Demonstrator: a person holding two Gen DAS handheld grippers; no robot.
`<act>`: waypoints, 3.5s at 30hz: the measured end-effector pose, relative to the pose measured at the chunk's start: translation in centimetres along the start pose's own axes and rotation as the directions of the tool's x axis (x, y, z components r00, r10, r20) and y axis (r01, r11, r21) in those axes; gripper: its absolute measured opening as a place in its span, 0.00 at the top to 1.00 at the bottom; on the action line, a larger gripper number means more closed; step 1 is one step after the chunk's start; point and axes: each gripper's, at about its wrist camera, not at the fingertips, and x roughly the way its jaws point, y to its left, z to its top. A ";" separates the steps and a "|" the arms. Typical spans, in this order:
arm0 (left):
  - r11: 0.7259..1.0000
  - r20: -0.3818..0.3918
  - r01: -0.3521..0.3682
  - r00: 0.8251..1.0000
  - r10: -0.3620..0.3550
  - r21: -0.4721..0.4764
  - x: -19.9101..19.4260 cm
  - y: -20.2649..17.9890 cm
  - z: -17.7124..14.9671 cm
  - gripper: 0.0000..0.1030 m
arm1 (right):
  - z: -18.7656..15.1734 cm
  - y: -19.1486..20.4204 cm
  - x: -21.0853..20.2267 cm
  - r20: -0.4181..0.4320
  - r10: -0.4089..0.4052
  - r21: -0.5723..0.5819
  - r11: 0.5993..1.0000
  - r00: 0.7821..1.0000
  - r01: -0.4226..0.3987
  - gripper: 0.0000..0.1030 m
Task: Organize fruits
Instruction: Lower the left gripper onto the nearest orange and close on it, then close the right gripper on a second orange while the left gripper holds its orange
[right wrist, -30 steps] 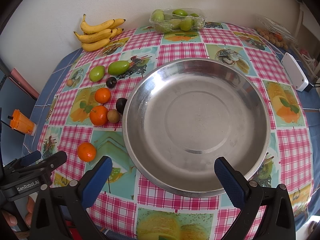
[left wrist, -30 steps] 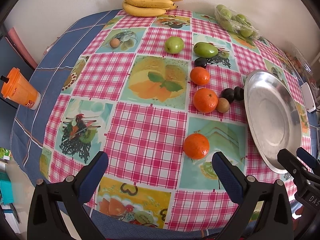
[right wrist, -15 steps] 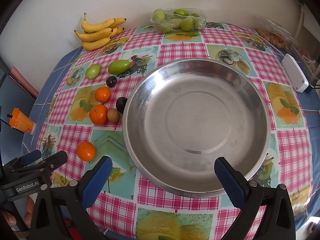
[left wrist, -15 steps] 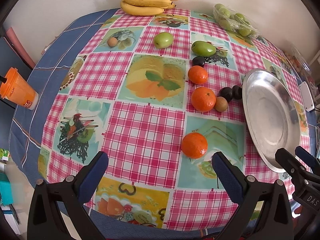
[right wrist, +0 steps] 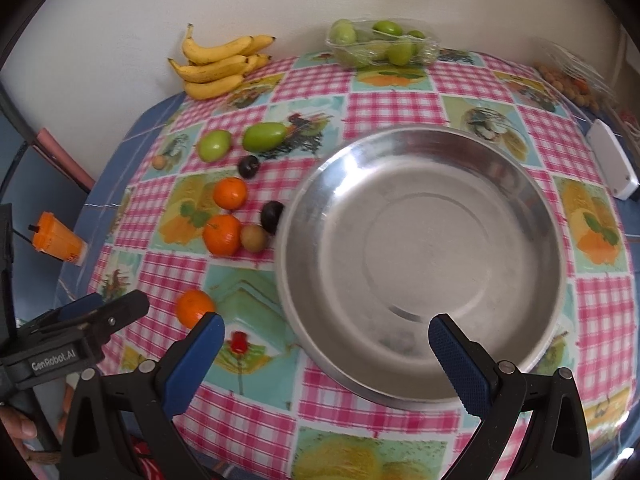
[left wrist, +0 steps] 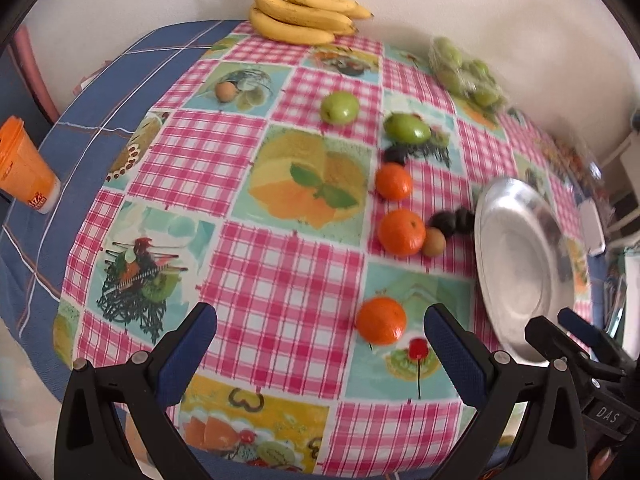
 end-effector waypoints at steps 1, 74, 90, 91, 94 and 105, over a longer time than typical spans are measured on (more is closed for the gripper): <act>1.000 0.009 0.011 1.000 -0.011 -0.004 0.0 0.3 0.1 0.00 | 0.2 0.1 0.0 0.006 0.004 0.002 1.000 1.000 -0.004 0.00; 0.957 -0.019 -0.026 1.000 0.021 -0.289 4.2 0.4 8.1 0.63 | 8.3 4.5 5.0 -0.068 0.114 -0.096 0.988 0.991 -0.120 0.37; 0.931 -0.034 0.021 0.999 -0.035 -0.363 5.0 3.4 8.2 0.63 | 6.5 9.3 9.5 -0.173 0.061 -0.235 0.967 0.983 -0.102 0.51; 0.930 -0.037 0.023 0.999 -0.039 -0.366 5.1 3.4 8.1 0.63 | 6.4 9.4 9.7 -0.175 0.056 -0.238 0.966 0.983 -0.097 0.53; 0.927 -0.043 0.032 0.998 -0.052 -0.374 5.2 3.5 8.0 0.63 | 6.2 9.6 10.2 -0.180 0.048 -0.247 0.965 0.983 -0.092 0.55; 0.927 -0.038 0.037 0.998 -0.055 -0.372 5.1 3.5 8.0 0.63 | 5.6 10.7 10.8 -0.164 -0.019 -0.317 0.948 0.986 -0.035 0.60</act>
